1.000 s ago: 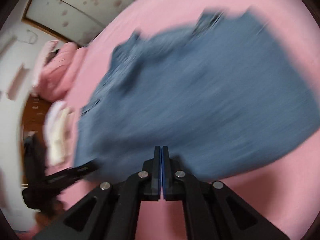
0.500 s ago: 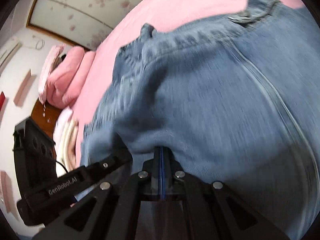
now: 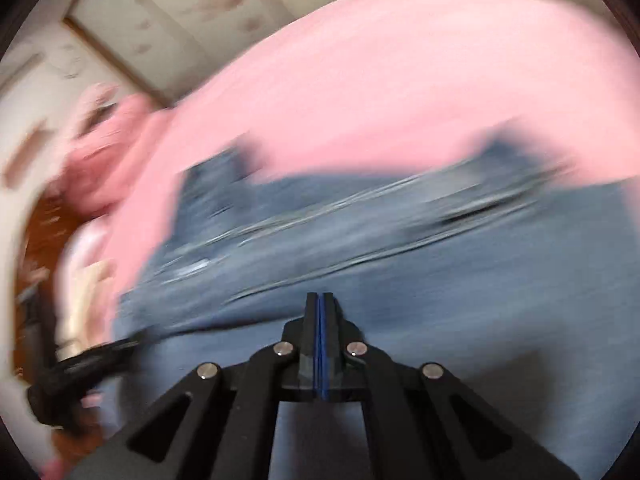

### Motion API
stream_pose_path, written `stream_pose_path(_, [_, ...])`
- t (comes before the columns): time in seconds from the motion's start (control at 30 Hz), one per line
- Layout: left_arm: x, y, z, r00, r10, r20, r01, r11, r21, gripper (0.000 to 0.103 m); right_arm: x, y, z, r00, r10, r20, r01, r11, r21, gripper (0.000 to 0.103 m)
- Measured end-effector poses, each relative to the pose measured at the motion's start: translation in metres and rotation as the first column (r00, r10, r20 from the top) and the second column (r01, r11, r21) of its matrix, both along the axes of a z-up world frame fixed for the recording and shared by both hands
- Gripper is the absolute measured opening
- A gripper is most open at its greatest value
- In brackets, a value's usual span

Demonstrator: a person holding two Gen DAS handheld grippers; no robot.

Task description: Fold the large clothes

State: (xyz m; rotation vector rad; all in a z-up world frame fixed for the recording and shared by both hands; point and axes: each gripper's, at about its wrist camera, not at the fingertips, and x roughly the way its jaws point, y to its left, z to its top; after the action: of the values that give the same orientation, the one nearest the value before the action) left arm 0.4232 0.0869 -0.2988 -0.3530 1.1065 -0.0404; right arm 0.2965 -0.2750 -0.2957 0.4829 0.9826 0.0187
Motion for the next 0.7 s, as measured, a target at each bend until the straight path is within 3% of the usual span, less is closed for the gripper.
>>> stream_pose_path(0.03, [-0.001, 0.024, 0.001, 0.998, 0.060, -0.002, -0.059, 0.996, 0.063, 0.001, -0.004, -0.025, 0.001, 0.997, -0.078, -0.017, 0.077, 0.996, -0.041, 0.000])
stream_pose_path(0.1, [-0.002, 0.058, -0.002, 0.991, 0.136, -0.017, -0.133, 0.984, 0.120, 0.001, -0.020, -0.081, 0.002, 0.975, -0.220, -0.040, 0.219, 0.975, -0.026, 0.000])
stream_pose_path(0.13, [-0.002, 0.070, -0.002, 0.988, 0.153, -0.014, -0.149, 0.979, 0.137, 0.001, -0.027, -0.097, 0.005, 0.967, -0.252, -0.042, 0.251, 0.968, -0.018, 0.000])
stream_pose_path(0.2, [-0.003, 0.089, -0.001, 0.983, 0.183, -0.012, -0.178, 0.965, 0.193, 0.001, -0.038, -0.117, 0.020, 0.960, -0.278, -0.024, 0.274, 0.955, -0.118, 0.000])
stream_pose_path(0.3, [0.000, 0.098, 0.001, 0.987, 0.159, -0.033, -0.150, 0.970, 0.192, 0.001, -0.047, -0.130, 0.037, 0.970, -0.242, -0.007, 0.238, 0.959, -0.150, 0.000])
stream_pose_path(0.37, [0.004, 0.091, 0.007, 0.989, 0.140, -0.041, -0.123, 0.951, 0.283, 0.001, -0.048, -0.132, 0.043, 0.975, -0.220, -0.023, 0.214, 0.965, -0.154, 0.000])
stream_pose_path(0.4, [0.006, 0.088, 0.010, 0.987, 0.154, -0.045, -0.129, 0.927, 0.352, 0.001, -0.041, -0.124, 0.043, 0.979, -0.203, -0.027, 0.196, 0.967, -0.163, 0.000])
stream_pose_path(0.43, [0.007, 0.087, 0.012, 0.985, 0.165, -0.047, -0.137, 0.919, 0.370, 0.001, -0.040, -0.118, 0.047, 0.983, -0.184, -0.028, 0.176, 0.968, -0.181, 0.000])
stream_pose_path(0.53, [0.009, 0.090, 0.021, 0.980, 0.188, -0.069, -0.153, 0.923, 0.353, 0.002, -0.034, -0.101, 0.054, 0.995, -0.093, -0.020, 0.088, 0.980, -0.178, 0.000])
stream_pose_path(0.6, [0.013, 0.081, 0.034, 0.993, 0.101, -0.063, -0.075, 0.942, 0.327, 0.005, -0.027, -0.086, 0.061, 1.000, 0.001, -0.009, -0.002, 0.992, -0.130, 0.000])
stream_pose_path(0.67, [0.018, 0.068, 0.045, 0.998, -0.005, -0.055, 0.022, 0.950, 0.312, 0.015, -0.017, -0.067, 0.068, 0.994, 0.110, 0.003, -0.108, 0.985, -0.131, 0.000])
stream_pose_path(0.7, [0.024, 0.056, 0.052, 0.994, -0.092, -0.051, 0.103, 0.950, 0.296, 0.026, -0.010, -0.054, 0.072, 0.983, 0.185, 0.004, -0.182, 0.973, -0.143, 0.002])
